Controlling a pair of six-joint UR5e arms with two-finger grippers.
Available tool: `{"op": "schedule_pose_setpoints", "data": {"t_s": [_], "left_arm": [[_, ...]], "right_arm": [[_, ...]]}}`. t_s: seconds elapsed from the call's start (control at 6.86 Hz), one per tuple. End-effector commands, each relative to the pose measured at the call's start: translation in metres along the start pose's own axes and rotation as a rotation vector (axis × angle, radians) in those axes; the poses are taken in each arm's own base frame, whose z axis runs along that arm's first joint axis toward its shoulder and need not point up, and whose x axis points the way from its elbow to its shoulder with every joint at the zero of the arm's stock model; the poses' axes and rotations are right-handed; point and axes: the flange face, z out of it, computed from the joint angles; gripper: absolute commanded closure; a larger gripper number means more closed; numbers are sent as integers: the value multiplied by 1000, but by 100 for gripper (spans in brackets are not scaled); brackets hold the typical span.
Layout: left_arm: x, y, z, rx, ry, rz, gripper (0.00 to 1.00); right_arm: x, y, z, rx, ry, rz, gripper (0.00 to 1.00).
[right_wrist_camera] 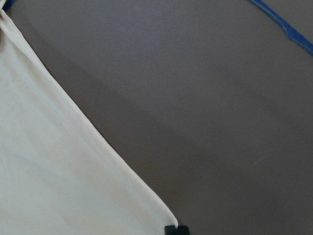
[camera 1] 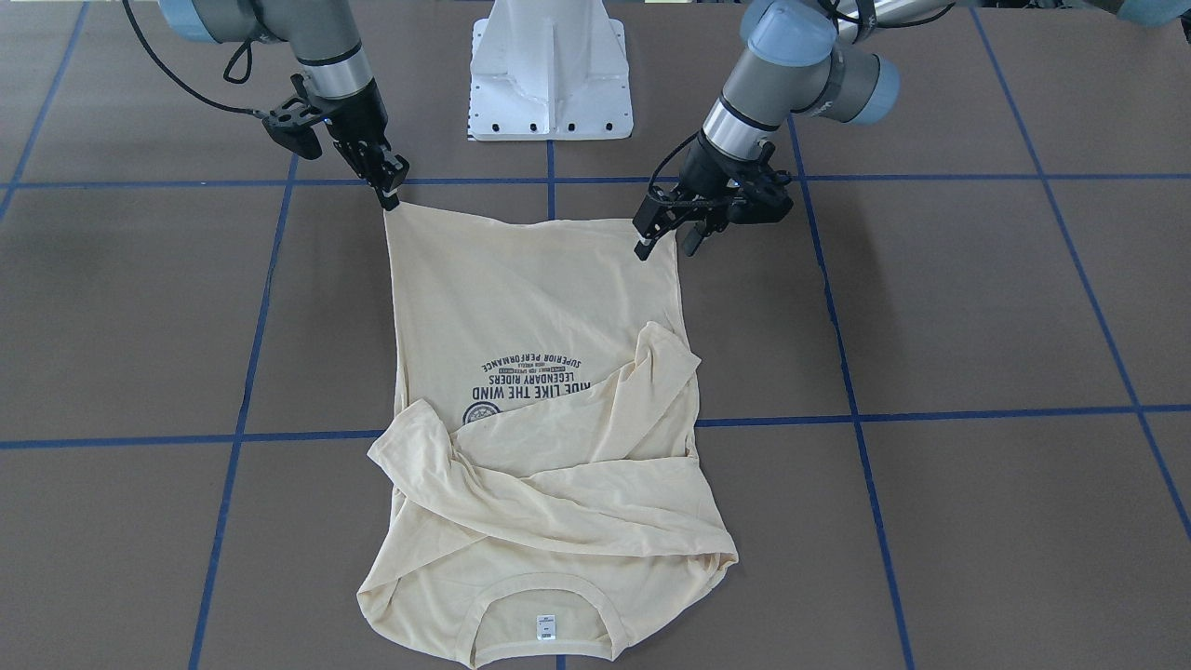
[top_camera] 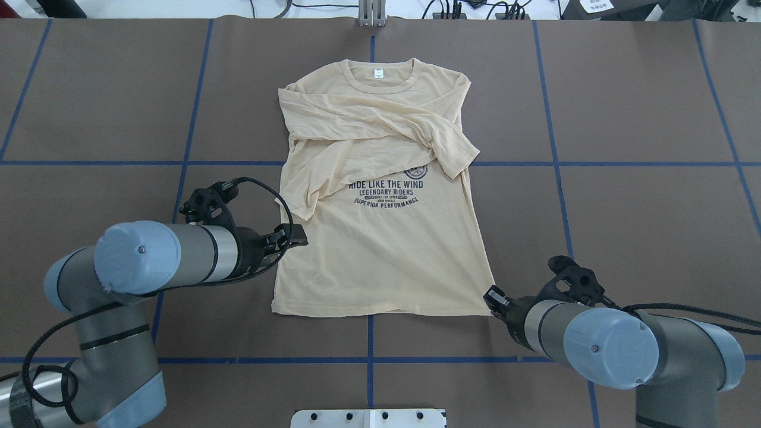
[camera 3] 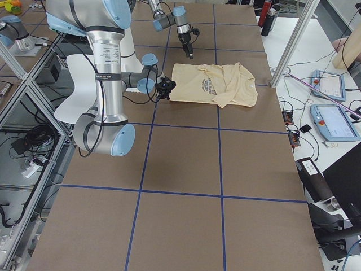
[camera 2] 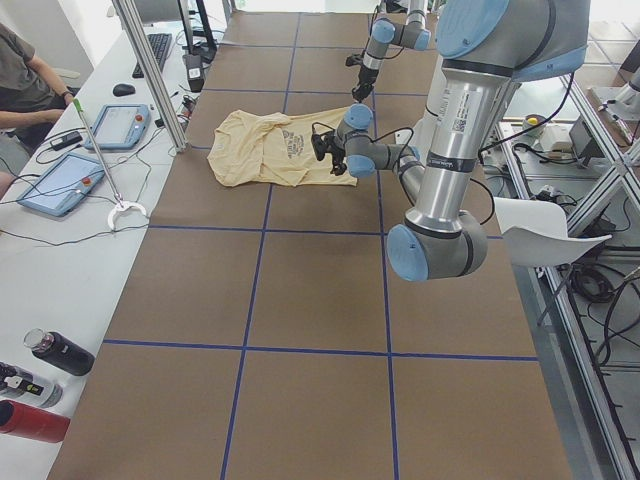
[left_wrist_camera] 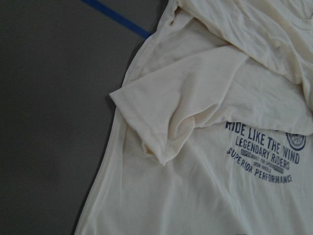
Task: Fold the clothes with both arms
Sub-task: 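Move the left gripper to the hem and grasp both hem corners with both grippers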
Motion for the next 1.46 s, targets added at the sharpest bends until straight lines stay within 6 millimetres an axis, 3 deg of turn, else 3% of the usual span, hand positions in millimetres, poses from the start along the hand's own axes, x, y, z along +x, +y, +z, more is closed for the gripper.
{"op": "schedule_pose_setpoints", "data": {"t_s": [0.0,0.15,0.44,0.58,0.73,1.02,1.17,1.31], "left_arm": [[-33,38,14,-5,-51,9,15],[-39,52,18,-23,-63,3,18],[-40,60,21,-36,-68,7,24],[-39,61,20,-40,-64,7,31],[-39,61,21,-40,-66,6,46],[-44,61,24,-37,-76,7,51],[-40,61,21,-39,-67,7,67],[-39,61,19,-43,-65,6,100]], "right_arm": [[1,1,1,-1,3,-2,100],[0,0,0,0,1,0,100],[0,0,0,0,1,-2,100],[0,0,0,-1,-1,0,100],[0,0,0,0,1,0,100],[0,0,0,0,1,0,100],[0,0,0,0,1,0,100],[0,1,0,-1,-1,0,100]]}}
